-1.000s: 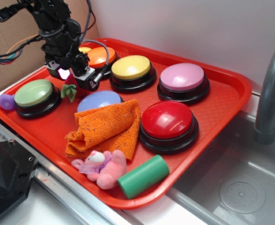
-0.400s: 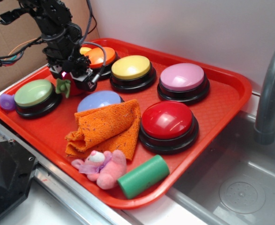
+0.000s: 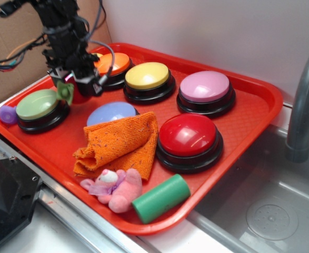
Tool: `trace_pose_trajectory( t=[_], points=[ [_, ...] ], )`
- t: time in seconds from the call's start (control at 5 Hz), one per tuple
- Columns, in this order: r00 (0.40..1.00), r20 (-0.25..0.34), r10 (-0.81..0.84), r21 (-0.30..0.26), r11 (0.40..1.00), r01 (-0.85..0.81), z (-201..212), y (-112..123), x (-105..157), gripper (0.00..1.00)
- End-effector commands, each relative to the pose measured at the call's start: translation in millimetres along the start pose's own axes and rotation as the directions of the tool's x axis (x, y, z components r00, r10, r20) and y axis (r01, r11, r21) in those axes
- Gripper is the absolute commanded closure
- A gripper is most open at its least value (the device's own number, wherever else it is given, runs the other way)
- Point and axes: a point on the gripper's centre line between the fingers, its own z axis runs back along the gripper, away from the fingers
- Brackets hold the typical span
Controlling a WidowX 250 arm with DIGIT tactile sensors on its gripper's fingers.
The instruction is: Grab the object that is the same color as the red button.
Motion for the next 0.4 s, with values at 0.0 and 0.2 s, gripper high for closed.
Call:
trace_pose_trajectory(
  t=[0.0, 0.2],
  points=[
    [0.994, 0.068, -0.090, -0.003, 0.996, 0.090, 99, -40, 0, 1.00],
    [0.991, 0.074, -0.114, -0.037, 0.992, 0.117, 122, -63, -13, 1.00]
  ],
)
